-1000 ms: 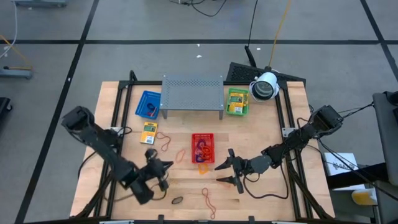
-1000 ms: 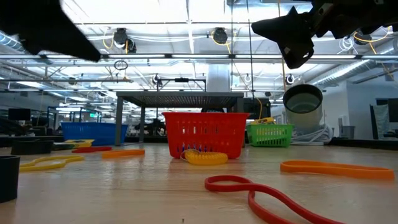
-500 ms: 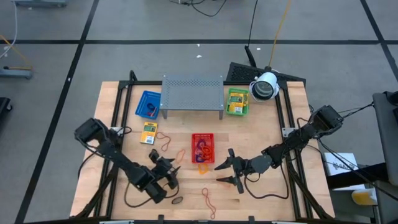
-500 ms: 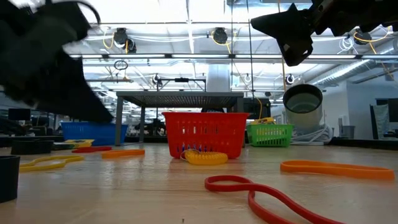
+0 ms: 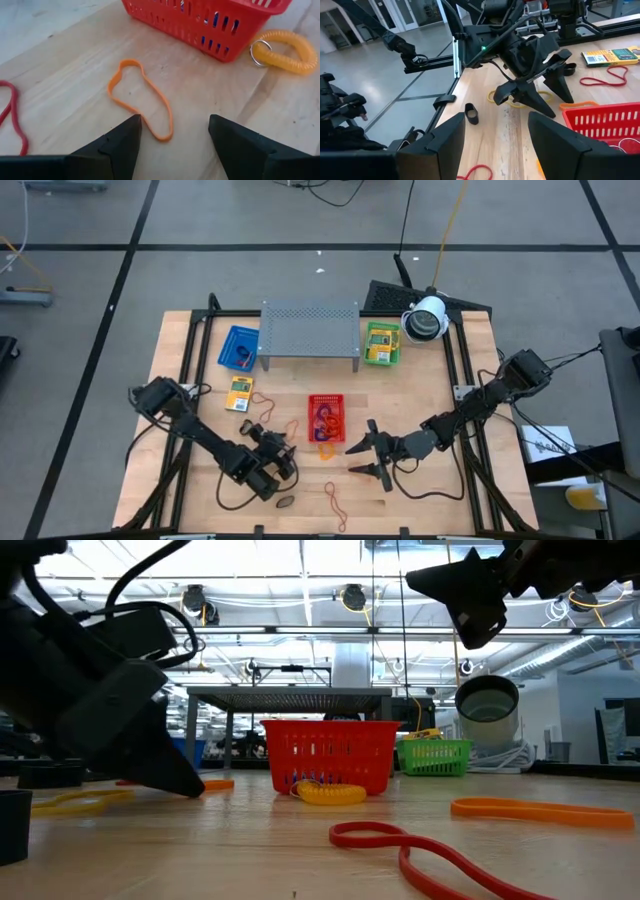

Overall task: Pick & Place Office Desk Supplies
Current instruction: Put the top left orange rubber band into the blue basket

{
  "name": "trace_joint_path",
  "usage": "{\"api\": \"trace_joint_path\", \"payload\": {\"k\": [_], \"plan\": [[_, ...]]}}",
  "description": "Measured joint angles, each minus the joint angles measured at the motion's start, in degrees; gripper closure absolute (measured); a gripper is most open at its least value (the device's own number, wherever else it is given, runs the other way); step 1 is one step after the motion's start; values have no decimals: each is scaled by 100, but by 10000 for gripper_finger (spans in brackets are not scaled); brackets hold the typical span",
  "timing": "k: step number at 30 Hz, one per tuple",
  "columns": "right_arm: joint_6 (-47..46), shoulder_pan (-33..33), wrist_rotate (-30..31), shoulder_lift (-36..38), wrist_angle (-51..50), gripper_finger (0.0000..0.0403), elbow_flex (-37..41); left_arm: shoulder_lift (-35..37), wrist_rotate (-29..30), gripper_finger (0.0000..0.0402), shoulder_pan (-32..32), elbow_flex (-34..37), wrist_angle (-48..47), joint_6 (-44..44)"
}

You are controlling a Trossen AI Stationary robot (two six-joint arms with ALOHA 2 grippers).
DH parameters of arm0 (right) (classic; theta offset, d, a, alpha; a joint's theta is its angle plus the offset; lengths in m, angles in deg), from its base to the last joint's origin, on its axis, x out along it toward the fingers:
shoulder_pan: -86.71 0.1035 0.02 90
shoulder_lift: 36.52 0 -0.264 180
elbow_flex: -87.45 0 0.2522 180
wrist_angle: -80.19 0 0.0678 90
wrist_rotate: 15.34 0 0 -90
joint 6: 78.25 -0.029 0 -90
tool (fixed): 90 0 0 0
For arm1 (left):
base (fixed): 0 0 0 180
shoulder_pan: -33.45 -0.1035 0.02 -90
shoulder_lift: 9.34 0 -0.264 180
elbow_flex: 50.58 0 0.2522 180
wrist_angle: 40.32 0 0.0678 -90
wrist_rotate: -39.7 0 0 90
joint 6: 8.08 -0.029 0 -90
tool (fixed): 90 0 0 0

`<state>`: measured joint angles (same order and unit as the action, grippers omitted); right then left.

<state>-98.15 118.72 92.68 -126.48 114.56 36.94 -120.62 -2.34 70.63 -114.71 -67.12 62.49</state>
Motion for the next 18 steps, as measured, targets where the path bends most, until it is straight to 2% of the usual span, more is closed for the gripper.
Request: {"api": "trace_joint_path", "payload": {"k": [7,11,14,18], "plan": [[-2,0,2,0,-19,195,0,-5,-71,157,-265,2,-10,-94],[-2,0,6,1,-19,195,0,-3,-294,184,-479,0,-23,-109],[-2,0,9,0,-19,195,0,2,-580,240,-584,3,-53,-125],[-6,0,10,0,-19,195,0,-3,-629,359,-550,7,-37,-251]]}}
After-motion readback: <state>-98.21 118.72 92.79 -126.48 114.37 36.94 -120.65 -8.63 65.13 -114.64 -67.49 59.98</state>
